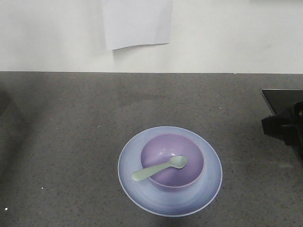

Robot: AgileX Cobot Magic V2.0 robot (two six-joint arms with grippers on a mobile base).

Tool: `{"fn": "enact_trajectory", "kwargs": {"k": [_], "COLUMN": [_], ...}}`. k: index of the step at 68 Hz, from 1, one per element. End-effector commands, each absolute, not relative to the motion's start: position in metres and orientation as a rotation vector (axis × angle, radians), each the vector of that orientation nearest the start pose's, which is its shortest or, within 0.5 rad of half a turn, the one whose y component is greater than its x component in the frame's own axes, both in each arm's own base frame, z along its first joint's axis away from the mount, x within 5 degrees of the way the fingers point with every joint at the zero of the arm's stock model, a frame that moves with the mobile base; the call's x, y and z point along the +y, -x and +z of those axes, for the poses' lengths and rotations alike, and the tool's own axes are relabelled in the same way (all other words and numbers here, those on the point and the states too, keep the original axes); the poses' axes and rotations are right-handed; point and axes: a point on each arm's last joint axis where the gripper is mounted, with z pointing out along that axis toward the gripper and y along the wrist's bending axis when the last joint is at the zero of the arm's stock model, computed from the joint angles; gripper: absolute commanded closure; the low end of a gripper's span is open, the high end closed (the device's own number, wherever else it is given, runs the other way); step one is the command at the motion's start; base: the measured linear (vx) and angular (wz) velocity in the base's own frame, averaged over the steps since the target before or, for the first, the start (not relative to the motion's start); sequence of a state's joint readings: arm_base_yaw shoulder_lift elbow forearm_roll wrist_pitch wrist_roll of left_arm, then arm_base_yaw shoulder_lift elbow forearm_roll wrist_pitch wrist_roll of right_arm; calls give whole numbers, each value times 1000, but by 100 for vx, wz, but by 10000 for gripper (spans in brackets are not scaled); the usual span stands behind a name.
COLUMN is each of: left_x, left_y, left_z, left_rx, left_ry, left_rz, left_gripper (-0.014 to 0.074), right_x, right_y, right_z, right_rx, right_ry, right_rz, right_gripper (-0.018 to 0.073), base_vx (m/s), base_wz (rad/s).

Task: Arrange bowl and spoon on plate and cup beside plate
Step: 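Raise the left gripper away from the bowl, then grasp the brown paper cup rim with the left gripper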

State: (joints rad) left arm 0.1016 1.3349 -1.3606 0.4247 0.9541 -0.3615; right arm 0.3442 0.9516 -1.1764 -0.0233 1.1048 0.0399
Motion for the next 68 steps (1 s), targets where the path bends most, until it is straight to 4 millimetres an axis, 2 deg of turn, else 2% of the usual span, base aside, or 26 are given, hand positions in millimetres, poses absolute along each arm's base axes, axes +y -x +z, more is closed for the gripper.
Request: {"fn": "enact_trajectory", "kwargs": {"k": [1, 8, 18, 33, 48, 68], "left_x": [68, 81, 99, 110, 114, 117], "left_y": [-284, -297, -313, -344, -371, -387], "left_z": [405, 399, 407, 409, 383, 355], "left_rx": [2198, 2194, 2179, 2202, 2314, 2391], "left_ry": [426, 467, 520, 522, 530, 526], "left_rz": [397, 409, 441, 469, 448, 446], "left_gripper": [169, 169, 169, 169, 169, 169], "right_x": [52, 52, 52, 52, 52, 52], "right_y": [-154, -154, -154, -154, -154, -155], "right_z": [421, 421, 421, 421, 422, 422], "right_rx": [2256, 2256, 2256, 2251, 2249, 2244], "right_ry": [355, 355, 356, 355, 354, 354], "right_rz": [155, 155, 153, 153, 156, 158], "right_gripper": [27, 27, 27, 27, 27, 27], "base_vx": [0, 0, 0, 0, 0, 0], "base_wz": [0, 0, 0, 0, 0, 0]}}
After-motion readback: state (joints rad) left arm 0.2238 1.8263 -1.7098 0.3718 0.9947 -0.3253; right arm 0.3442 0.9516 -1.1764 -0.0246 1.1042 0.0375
